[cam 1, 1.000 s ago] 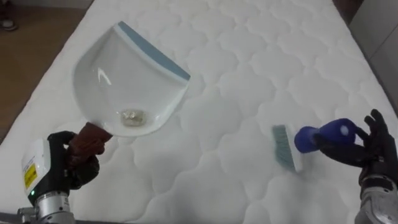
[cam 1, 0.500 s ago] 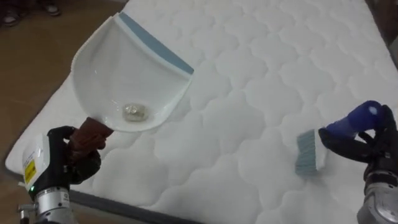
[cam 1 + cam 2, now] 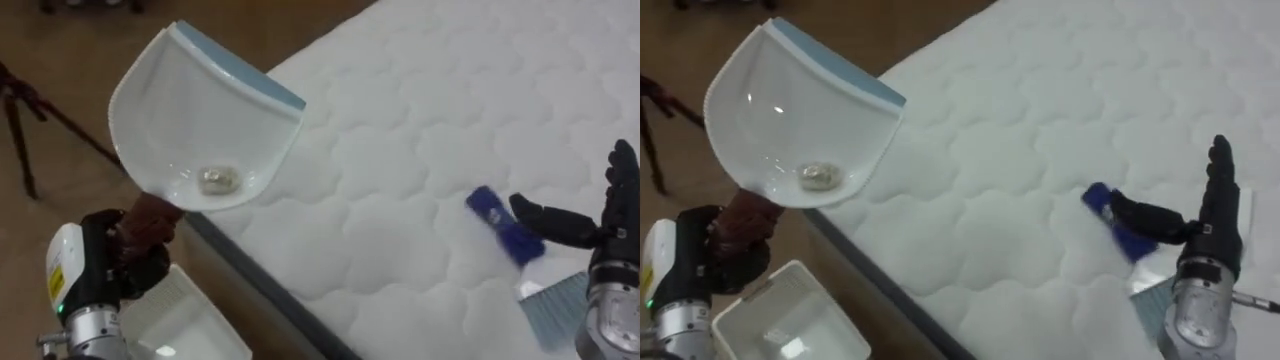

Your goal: Clean bed

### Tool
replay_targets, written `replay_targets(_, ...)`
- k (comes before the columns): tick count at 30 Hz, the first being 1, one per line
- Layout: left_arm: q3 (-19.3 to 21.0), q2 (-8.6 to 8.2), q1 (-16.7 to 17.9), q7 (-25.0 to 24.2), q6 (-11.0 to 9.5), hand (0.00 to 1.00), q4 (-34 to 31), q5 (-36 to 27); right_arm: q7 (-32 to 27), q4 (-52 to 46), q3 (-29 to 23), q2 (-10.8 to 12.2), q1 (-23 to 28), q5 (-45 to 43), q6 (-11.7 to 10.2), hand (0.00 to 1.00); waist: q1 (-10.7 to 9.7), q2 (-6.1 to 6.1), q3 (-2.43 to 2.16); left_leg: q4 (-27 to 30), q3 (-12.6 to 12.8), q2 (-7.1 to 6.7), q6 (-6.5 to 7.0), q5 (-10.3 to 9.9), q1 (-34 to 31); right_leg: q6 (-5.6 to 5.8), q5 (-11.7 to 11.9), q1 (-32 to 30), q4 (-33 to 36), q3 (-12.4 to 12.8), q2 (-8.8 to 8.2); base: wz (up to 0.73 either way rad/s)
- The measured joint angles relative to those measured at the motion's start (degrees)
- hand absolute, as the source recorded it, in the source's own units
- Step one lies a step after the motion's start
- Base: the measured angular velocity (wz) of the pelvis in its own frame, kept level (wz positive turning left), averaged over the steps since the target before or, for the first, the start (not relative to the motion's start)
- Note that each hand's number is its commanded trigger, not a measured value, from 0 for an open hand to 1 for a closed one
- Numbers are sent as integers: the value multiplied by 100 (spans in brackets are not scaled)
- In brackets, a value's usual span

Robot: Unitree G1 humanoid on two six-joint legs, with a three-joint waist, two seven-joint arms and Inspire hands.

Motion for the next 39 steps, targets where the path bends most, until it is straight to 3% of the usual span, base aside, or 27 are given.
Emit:
replay_targets(1,-26,-27,-53,-3,0,100,120,-15,-1,1,8,2,-7,-14,-17,0,-6,57,17,4,-190,-58,-4,58,4,-156,47,-145,-85,-82,-7,94)
replay_targets(2,-31,-32,-50,-4,0,100,163,-16,-10,2,36,4,9,-13,-17,0,3,69,-1,25,-227,-76,-1,93,8,-178,70,-152,-31,-230,-49,77)
replay_targets(4,-28,-39,-121,11,-17,100,175,-11,-9,-3,83,0,-33,-18,-23,0,45,82,-38,78,264,48,-7,107,-101,-242,20,-117,-59,-715,-106,62)
replay_targets(6,-29,-41,-235,10,-44,100,186,14,42,-2,116,9,-42,-19,-26,0,95,79,-35,86,624,139,21,118,-191,-241,-22,-119,-53,-907,-99,54)
replay_targets(10,-21,-41,-247,8,-50,100,188,178,261,8,359,9,-44,-16,-16,0,358,87,-29,16,641,141,45,100,-220,-221,-34,-131,206,-1050,-138,21)
replay_targets(14,-24,-40,-250,1,-84,100,185,332,384,7,551,8,-70,-16,-11,0,377,73,-23,-23,742,166,111,45,-169,-176,-53,-145,590,-1103,-220,41)
replay_targets(18,-28,-39,-242,-55,-89,100,186,315,462,88,758,5,-101,-21,-11,0,638,53,-4,24,560,93,207,-16,-75,49,-124,-438,1318,-747,-411,9)
replay_targets(19,-28,-44,-248,-49,-96,100,186,316,466,96,799,2,-126,-24,-3,0,708,59,2,38,355,32,241,-57,-83,111,-217,-610,1493,-426,-400,12)
replay_targets(20,-28,-47,-247,-49,-96,100,186,313,468,96,808,4,-165,-23,9,0,726,78,13,40,259,-2,288,-74,-91,91,-256,-707,1562,-223,-367,17)
replay_targets(21,-51,-44,-242,-53,-96,100,191,282,465,96,843,2,-216,-34,26,0,720,145,50,28,-50,-74,314,-60,-79,47,-280,-895,1707,122,-257,34)
replay_targets(22,-100,-40,-216,-53,-99,100,190,282,456,110,883,5,-218,-150,34,0,686,213,64,16,-547,-193,353,5,-61,41,-279,-1073,1797,372,-132,45)
replay_targets(23,-123,-38,-206,-58,-99,100,190,282,454,120,905,9,-217,-240,37,0,647,232,69,4,-802,-253,355,37,-44,31,-274,-1138,1776,473,-64,61)
replay_targets(24,-138,-28,-201,-75,-99,100,192,287,451,118,945,19,-219,-316,38,0,554,243,81,-39,-1349,-420,386,116,3,-28,-238,-1232,1669,621,85,84)
replay_targets(25,-151,3,-198,-96,-99,100,193,286,437,118,951,51,-214,-433,40,0,417,254,81,-74,-2052,-601,387,213,64,-115,-179,-1316,1521,764,240,96)
replay_targets(26,-154,16,-198,-106,-99,100,193,285,425,118,951,65,-213,-474,41,0,330,259,86,-109,-2413,-676,389,290,118,-166,-133,-1350,1459,834,345,116)
replay_targets(28,-183,44,-198,-159,-99,100,218,367,392,130,928,80,-176,-645,62,0,125,261,103,-296,-3678,-854,126,549,408,-254,202,-1507,1049,1245,739,113)
replay_targets(29,-222,64,-199,-159,-100,100,257,388,390,130,922,80,-161,-664,69,0,90,241,94,-375,-3942,-880,51,597,500,-295,332,-1514,901,1365,820,114)
replay_targets(30,-294,125,-198,-175,-102,100,368,388,385,130,924,96,-130,-676,78,0,16,153,74,-579,-4191,-882,-351,656,639,-331,623,-1482,512,1633,900,105)
replay_targets(31,-370,213,-192,-184,-105,100,440,387,365,124,918,91,-132,-736,70,0,-66,-41,60,-624,-3872,-804,-629,588,648,-327,957,-1361,128,1761,806,111)
replay_targets(32,-387,257,-192,-188,-121,100,439,393,345,131,895,88,-155,-819,27,0,-110,-35,100,-439,-3211,-656,-421,427,472,-291,1094,-1300,13,1699,738,107)
replay_targets(33,-443,325,-205,-188,-150,100,451,400,269,140,831,90,-154,-895,-36,0,-123,-37,107,156,-2123,-555,-216,7,80,-162,1225,-1230,-15,1680,521,65)
replay_targets(34,-448,372,-169,-191,-152,100,506,395,269,186,867,110,-156,-905,-41,0,43,-139,51,466,-2004,-717,-235,-227,-28,-64,1267,-1190,52,1905,388,40)
replay_targets(35,-450,373,-175,-191,-145,100,549,395,291,222,878,109,-164,-908,-49,0,71,-146,45,506,-2015,-742,-303,-278,-29,-56,1183,-1153,50,1888,371,7)
replay_targets(37,-449,424,-205,-191,-150,100,547,411,332,299,868,50,-176,-868,-118,0,193,-22,114,471,-2092,-743,-383,-325,-20,-62,1145,-1100,22,1873,362,28)
replay_targets(38,-435,451,-209,-191,-153,100,547,411,342,304,869,46,-180,-865,-119,0,225,0,123,444,-2062,-743,-381,-324,-23,-65,1123,-1098,15,1864,352,24)
replay_targets(39,-383,493,-211,-190,-152,100,549,425,353,305,874,50,-180,-871,-122,0,226,26,121,375,-1875,-705,-347,-304,-38,-76,1066,-1097,15,1784,278,34)
